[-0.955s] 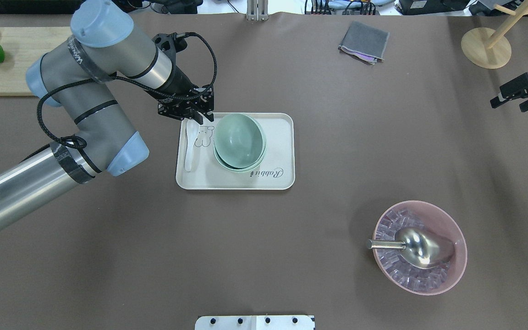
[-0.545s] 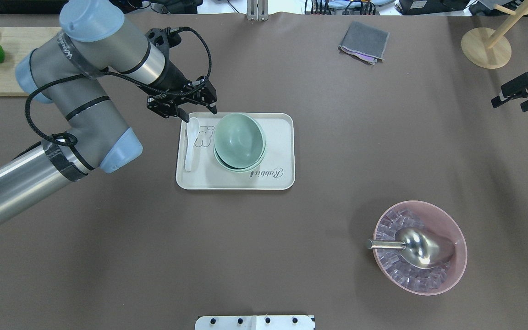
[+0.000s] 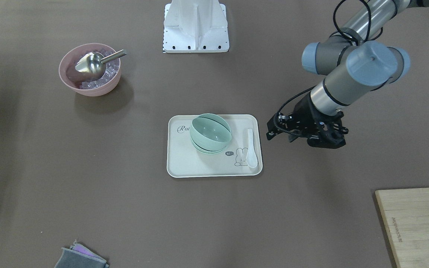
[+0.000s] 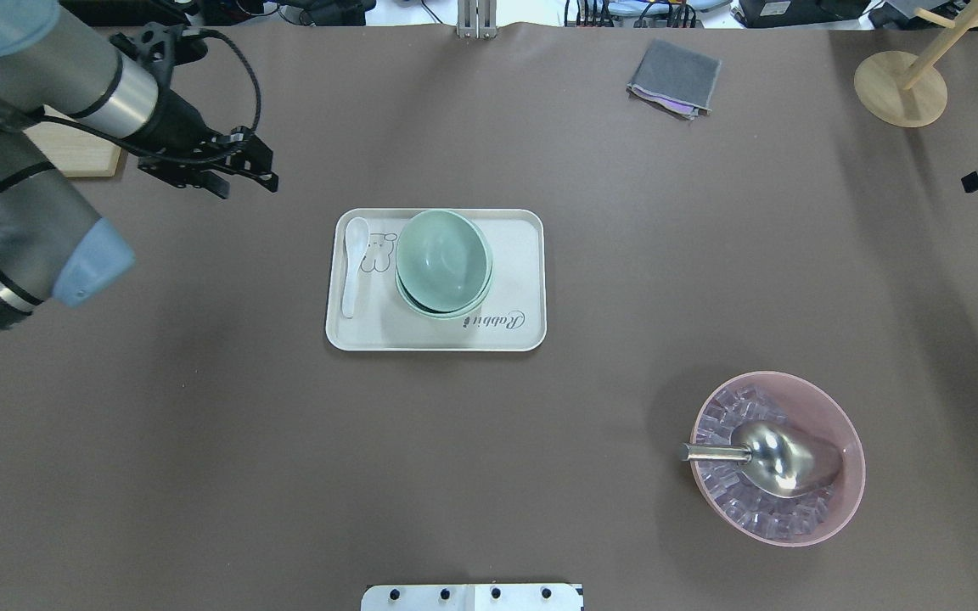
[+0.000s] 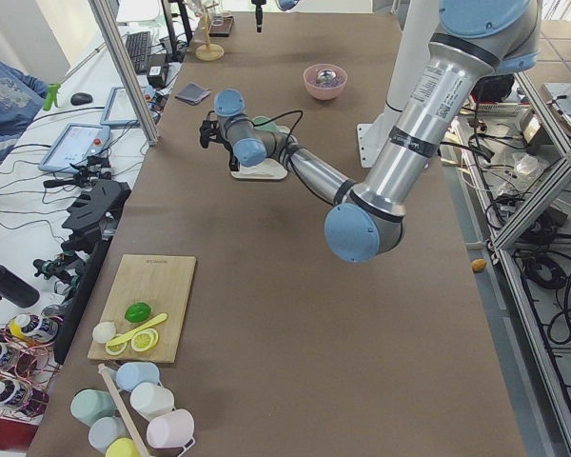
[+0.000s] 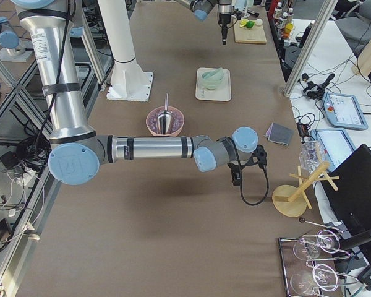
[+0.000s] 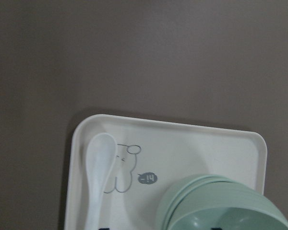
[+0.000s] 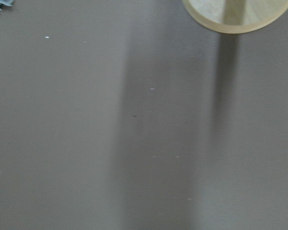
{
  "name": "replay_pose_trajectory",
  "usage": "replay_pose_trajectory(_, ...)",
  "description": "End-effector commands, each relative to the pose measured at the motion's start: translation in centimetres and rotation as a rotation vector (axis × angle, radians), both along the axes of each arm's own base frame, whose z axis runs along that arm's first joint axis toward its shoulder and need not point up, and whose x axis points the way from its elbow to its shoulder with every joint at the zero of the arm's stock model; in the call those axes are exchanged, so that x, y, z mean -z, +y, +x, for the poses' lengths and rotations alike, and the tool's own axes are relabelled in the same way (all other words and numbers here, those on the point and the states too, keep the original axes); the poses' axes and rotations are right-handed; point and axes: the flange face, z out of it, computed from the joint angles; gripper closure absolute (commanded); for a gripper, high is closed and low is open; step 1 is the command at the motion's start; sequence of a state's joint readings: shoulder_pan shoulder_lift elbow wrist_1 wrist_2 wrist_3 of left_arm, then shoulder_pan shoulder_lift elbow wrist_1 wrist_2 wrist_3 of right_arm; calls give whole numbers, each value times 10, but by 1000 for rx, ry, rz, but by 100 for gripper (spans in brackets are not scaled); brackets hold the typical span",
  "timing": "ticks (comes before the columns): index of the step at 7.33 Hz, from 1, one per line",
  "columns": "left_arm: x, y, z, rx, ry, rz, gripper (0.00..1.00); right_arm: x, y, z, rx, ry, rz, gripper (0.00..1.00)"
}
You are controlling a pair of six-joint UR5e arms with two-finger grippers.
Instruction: Stack green bowls together
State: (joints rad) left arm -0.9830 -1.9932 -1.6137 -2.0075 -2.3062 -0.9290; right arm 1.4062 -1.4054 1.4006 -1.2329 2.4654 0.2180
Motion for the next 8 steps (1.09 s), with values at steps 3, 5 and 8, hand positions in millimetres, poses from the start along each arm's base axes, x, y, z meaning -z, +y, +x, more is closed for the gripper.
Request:
replay_pose_trajectory(3, -166, 39, -212, -76, -93, 201, 21, -102, 42, 108, 26, 101, 74, 0)
replay_pose_trajectory(5, -240, 109, -254, -75, -117, 141, 3, -109, 54, 108, 39, 90, 62, 0)
replay_pose_trajectory(8, -299, 143, -299, -93, -248, 189, 3, -120, 63, 113, 49, 95, 65, 0)
